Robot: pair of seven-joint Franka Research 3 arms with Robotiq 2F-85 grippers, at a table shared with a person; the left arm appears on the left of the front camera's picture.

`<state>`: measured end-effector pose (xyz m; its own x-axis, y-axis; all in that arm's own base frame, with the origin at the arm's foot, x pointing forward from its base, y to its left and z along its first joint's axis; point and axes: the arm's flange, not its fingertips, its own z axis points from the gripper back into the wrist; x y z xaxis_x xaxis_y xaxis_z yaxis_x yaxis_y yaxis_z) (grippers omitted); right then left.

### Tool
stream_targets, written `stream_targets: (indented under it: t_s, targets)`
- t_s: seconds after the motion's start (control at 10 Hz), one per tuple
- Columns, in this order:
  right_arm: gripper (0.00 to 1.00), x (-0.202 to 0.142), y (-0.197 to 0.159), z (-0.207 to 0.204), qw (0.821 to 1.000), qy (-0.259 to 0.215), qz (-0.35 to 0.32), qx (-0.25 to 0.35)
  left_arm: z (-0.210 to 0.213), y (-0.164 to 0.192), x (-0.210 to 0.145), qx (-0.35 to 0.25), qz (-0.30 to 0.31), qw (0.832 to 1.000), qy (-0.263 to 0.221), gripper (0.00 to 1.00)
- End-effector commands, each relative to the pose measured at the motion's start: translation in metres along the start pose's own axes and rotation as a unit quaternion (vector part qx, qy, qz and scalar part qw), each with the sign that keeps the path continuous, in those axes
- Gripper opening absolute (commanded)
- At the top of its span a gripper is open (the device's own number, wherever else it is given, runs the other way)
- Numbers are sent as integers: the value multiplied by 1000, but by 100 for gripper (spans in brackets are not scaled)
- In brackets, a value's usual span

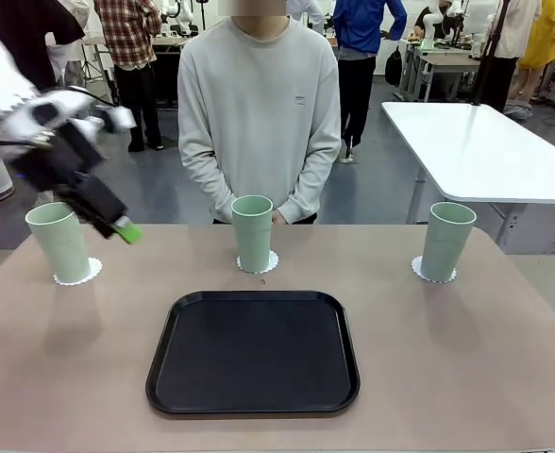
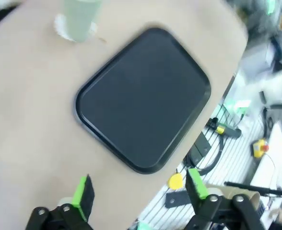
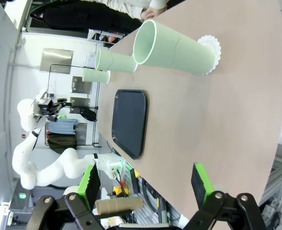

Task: Place coasters on the table and set cups on them.
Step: Take one Reusable plastic cup from the Flat Tray and place it on a coaster set by the human.

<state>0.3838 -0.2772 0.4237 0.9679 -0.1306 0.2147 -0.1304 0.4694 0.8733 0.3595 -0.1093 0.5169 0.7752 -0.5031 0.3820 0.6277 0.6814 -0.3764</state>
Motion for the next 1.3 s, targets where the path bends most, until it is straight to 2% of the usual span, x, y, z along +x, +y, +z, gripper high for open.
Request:
stream_targets:
  t_s: [0.0,0.1,0.2,0.3,0.4,0.5,0.6,0.7,0.9,1.2]
  targets:
    - [100,0,0,2,1000,8,-1,-3,51,30,-34,29,86,993,-81,100]
    - [100,0,0,2,1000,8,-1,-3,69,43,-54,40,114,987,-105,100]
    - [100,0,0,2,1000,8,-1,-3,79,55,-56,26,124,986,-110,100]
    - [100,0,0,2,1000,8,-1,-3,76,54,-55,-80,82,982,-148,100]
    - [100,0,0,2,1000,8,-1,-3,84,52,-63,18,114,987,-112,100]
    - [100,0,0,2,1000,8,-1,-3,91,59,-68,-7,117,984,-133,100]
    - [100,0,0,2,1000,8,-1,-3,102,96,-79,-201,125,961,-143,100]
    - [100,0,0,2,1000,8,-1,-3,101,134,-99,-284,145,938,-135,100]
    - [100,0,0,2,1000,8,-1,-3,89,182,-120,-337,179,914,-138,100]
    - [100,0,0,2,1000,8,-1,-3,78,230,-151,-340,222,902,-142,100]
